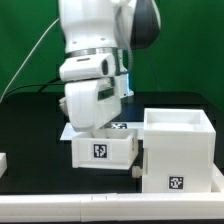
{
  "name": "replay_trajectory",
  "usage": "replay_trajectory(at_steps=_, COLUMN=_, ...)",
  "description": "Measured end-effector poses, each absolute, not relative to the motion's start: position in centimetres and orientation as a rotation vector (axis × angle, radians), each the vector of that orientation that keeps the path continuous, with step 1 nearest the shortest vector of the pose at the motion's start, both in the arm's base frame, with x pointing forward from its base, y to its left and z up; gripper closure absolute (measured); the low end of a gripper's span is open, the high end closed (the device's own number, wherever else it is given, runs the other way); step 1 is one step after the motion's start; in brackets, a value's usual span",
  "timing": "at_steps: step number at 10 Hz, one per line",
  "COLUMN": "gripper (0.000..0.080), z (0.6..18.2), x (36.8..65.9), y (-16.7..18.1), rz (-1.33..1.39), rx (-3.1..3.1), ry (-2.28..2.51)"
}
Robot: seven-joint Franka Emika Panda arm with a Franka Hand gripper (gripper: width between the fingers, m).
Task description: Assemble drawer
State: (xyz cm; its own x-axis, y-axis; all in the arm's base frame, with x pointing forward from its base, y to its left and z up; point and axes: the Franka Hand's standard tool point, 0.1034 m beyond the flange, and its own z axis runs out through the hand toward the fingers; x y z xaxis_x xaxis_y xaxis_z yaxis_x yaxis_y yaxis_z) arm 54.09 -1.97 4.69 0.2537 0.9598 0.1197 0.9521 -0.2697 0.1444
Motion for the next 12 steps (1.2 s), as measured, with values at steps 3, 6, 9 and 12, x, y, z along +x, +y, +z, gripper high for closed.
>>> replay_trajectory(at_steps=3, gripper=0.0761, z=4.49, x=54.19, y=-1.84, rz=0.239, rx=2.453, ry=1.884)
replay_trajectory(at_steps=6, gripper=0.0761, z=4.36, x=54.12, y=-1.78, rz=0.232, rx=2.423, ry=1.920)
replay_trajectory(at_steps=9, gripper=0.0761, z=4.67, x=54.22, y=-1.72, rz=0.157, rx=2.308, ry=2.051)
replay_trajectory(at_steps=12, gripper=0.0761, z=4.43, x=53.80, y=-2.09, rz=0.110, rx=2.329, ry=2.062)
